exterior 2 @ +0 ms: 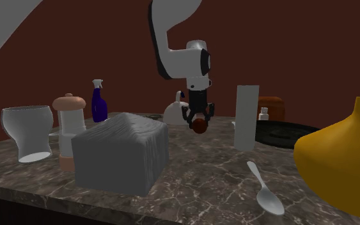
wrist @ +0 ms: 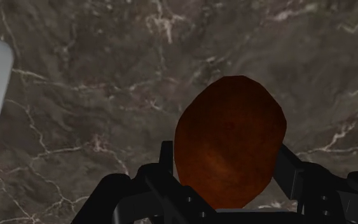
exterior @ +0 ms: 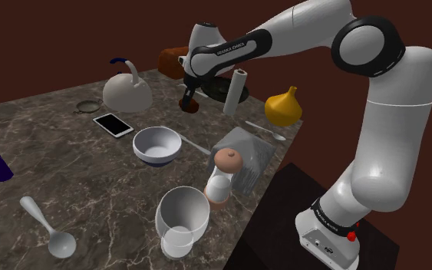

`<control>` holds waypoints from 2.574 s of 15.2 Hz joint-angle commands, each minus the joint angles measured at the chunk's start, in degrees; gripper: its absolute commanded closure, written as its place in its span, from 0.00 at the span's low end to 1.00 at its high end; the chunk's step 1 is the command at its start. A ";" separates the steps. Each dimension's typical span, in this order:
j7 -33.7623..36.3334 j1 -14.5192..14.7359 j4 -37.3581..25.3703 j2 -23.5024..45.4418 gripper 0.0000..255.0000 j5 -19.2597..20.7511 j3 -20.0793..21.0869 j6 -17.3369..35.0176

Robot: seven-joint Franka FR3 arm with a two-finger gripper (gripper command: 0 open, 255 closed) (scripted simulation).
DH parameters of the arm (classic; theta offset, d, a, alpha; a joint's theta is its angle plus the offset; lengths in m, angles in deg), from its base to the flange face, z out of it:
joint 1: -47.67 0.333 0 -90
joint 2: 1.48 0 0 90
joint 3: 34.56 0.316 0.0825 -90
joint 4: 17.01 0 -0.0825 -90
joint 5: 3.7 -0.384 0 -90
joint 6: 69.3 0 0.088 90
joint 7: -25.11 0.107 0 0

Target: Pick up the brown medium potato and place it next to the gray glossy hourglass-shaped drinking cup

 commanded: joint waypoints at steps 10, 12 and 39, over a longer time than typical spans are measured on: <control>-0.50 -0.09 -3.30 -3.62 1.00 -0.69 0.36 -6.89; -0.60 -0.11 -4.10 -4.15 1.00 -0.81 0.40 -8.22; -1.58 0.09 -21.27 -6.75 1.00 -1.56 0.74 -27.95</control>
